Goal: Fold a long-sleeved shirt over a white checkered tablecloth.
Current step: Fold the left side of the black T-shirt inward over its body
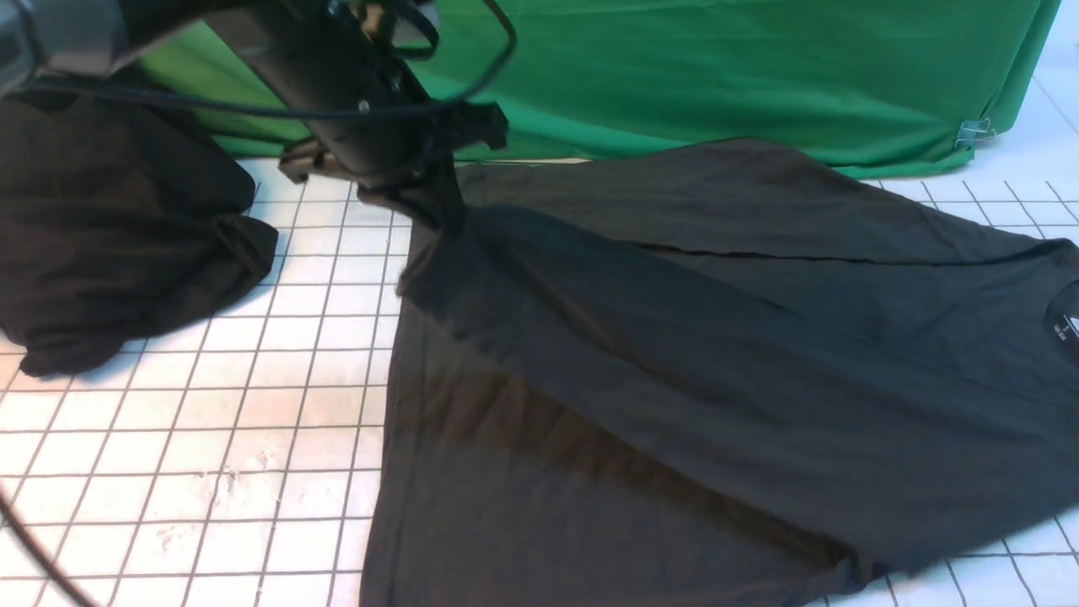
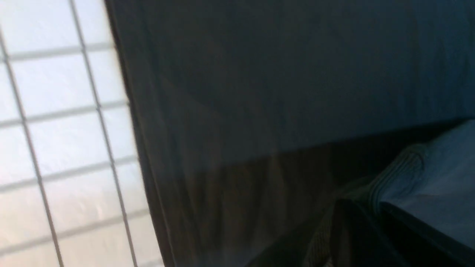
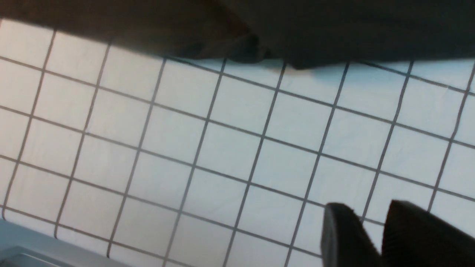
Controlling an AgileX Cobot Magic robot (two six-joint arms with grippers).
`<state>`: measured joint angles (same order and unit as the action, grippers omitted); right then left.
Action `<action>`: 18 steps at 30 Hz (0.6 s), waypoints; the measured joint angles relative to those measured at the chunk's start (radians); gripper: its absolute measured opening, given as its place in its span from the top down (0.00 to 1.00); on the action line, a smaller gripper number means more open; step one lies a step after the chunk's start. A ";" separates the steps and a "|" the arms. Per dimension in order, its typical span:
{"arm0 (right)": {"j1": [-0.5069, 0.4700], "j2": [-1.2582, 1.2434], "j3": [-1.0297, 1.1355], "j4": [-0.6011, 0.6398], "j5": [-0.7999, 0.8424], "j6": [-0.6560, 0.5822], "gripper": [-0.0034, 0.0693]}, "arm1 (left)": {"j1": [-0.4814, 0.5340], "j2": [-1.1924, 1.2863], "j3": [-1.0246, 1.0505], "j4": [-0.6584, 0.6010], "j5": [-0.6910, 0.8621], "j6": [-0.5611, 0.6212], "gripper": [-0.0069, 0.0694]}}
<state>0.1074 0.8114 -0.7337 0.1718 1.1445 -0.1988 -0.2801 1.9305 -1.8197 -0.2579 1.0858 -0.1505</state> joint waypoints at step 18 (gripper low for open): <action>0.000 0.000 0.000 0.000 0.000 0.015 0.71 | 0.073 0.314 -0.122 -0.007 -0.231 -0.089 0.60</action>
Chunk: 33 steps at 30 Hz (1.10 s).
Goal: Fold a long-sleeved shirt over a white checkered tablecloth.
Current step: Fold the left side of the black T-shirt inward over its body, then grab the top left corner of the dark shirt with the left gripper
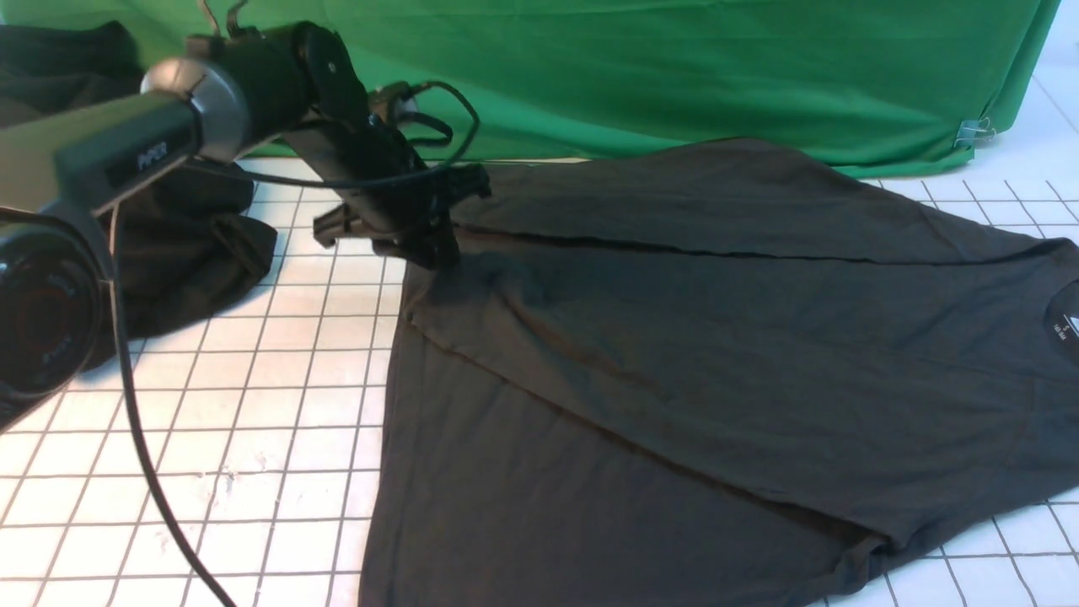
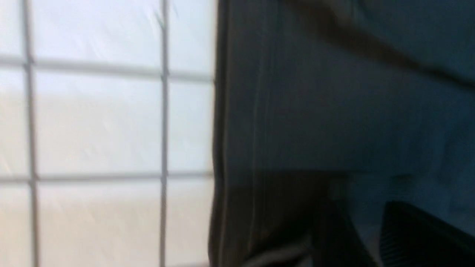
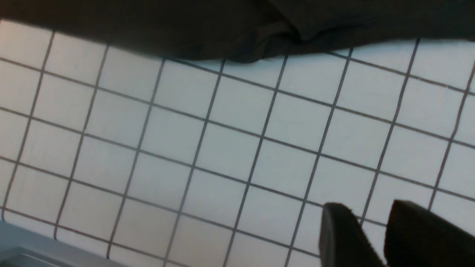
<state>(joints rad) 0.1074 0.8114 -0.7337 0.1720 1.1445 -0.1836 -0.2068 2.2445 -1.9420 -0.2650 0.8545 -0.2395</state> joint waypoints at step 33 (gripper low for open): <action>0.000 0.000 0.000 0.000 0.000 0.061 0.68 | 0.080 0.243 -0.172 -0.276 -0.302 0.012 0.50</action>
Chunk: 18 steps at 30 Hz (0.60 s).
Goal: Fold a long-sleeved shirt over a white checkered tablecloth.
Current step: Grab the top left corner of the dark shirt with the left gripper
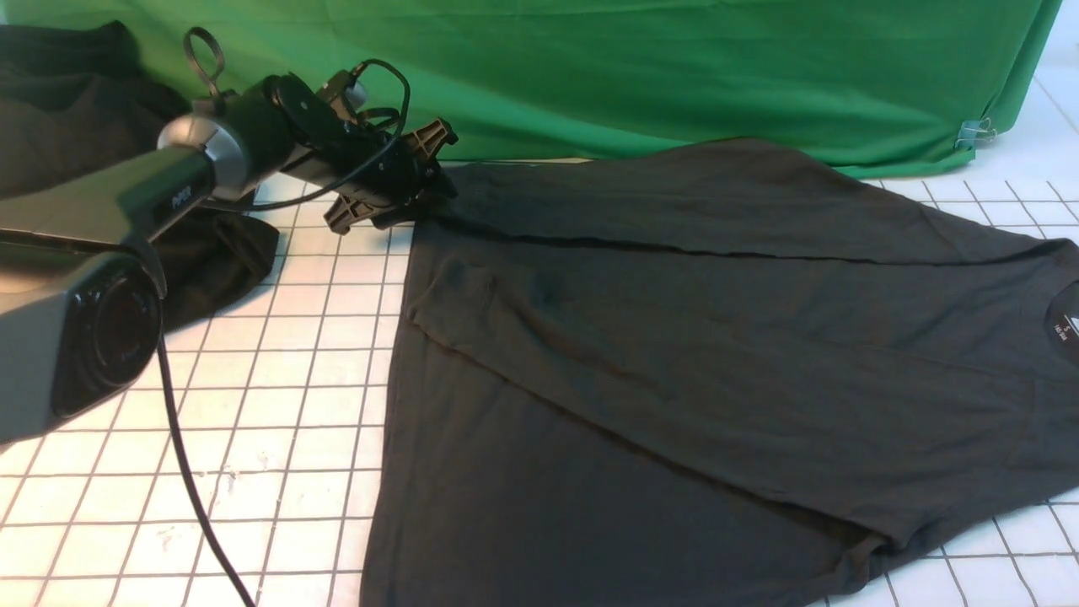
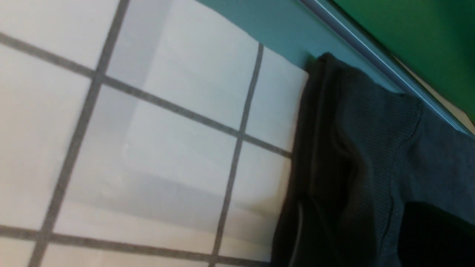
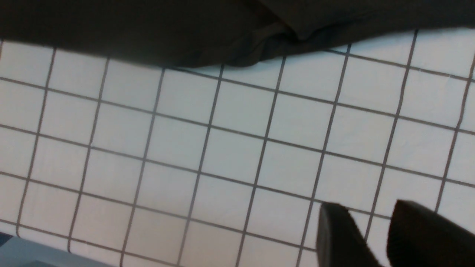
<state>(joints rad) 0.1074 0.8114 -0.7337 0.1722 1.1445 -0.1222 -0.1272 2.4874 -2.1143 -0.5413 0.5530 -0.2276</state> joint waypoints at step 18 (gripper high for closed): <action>0.000 0.000 0.000 0.000 -0.033 0.002 0.68 | 0.028 -0.007 -0.007 -0.025 0.063 0.058 0.59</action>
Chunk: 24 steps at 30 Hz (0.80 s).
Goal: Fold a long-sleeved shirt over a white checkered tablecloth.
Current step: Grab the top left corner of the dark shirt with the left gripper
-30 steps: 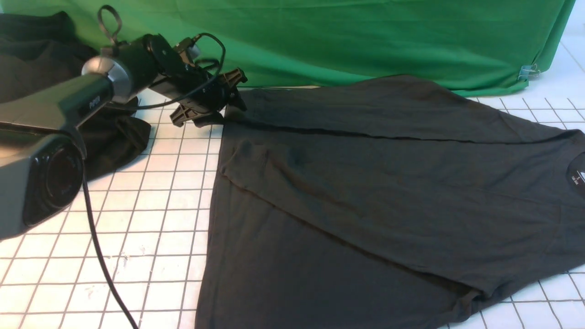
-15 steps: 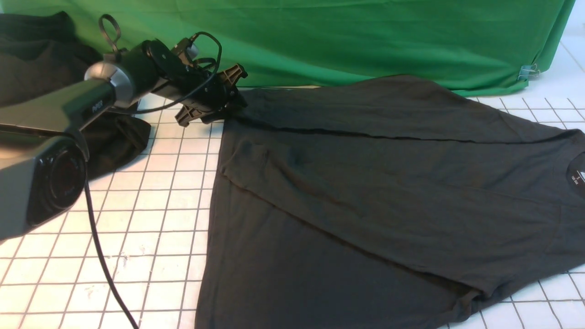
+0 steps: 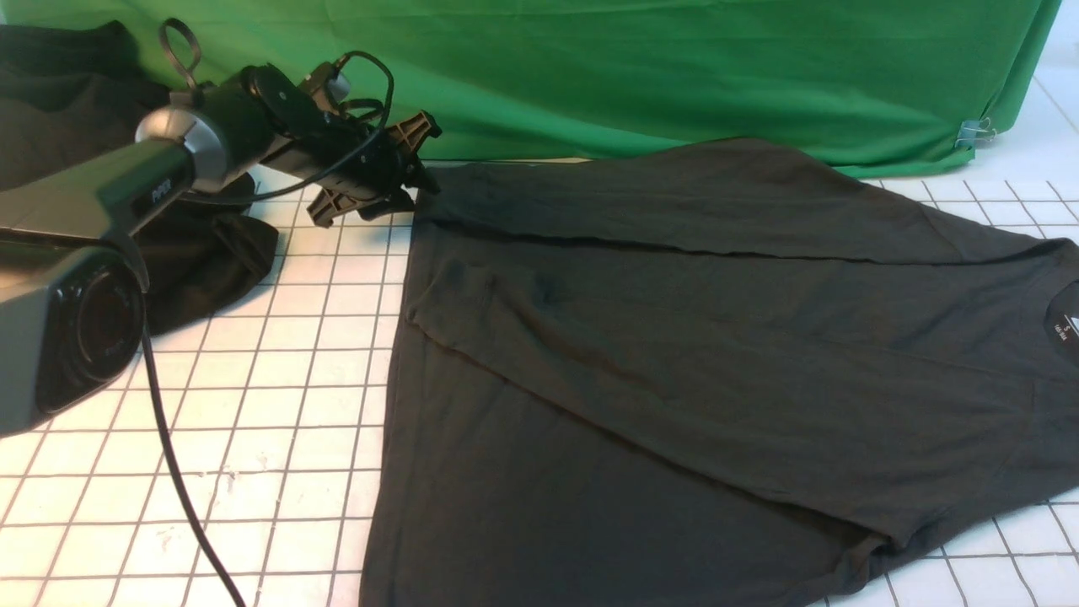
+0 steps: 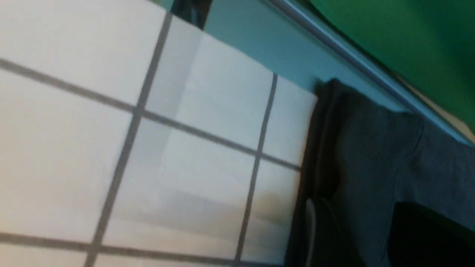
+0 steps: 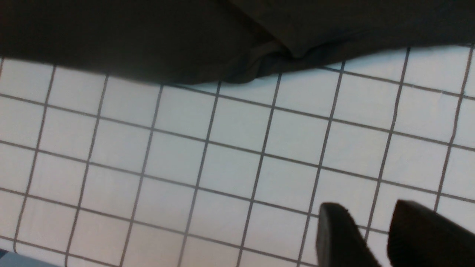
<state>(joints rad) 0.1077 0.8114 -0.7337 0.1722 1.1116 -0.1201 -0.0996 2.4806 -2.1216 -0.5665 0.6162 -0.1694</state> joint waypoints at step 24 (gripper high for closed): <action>0.000 0.000 0.000 0.000 -0.005 0.001 0.68 | -0.001 0.001 -0.088 -0.076 0.304 -0.140 0.28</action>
<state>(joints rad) 0.1077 0.8114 -0.7337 0.1722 1.1068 -0.1195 -0.1005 2.4814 -2.2096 -0.6426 0.9200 -0.3094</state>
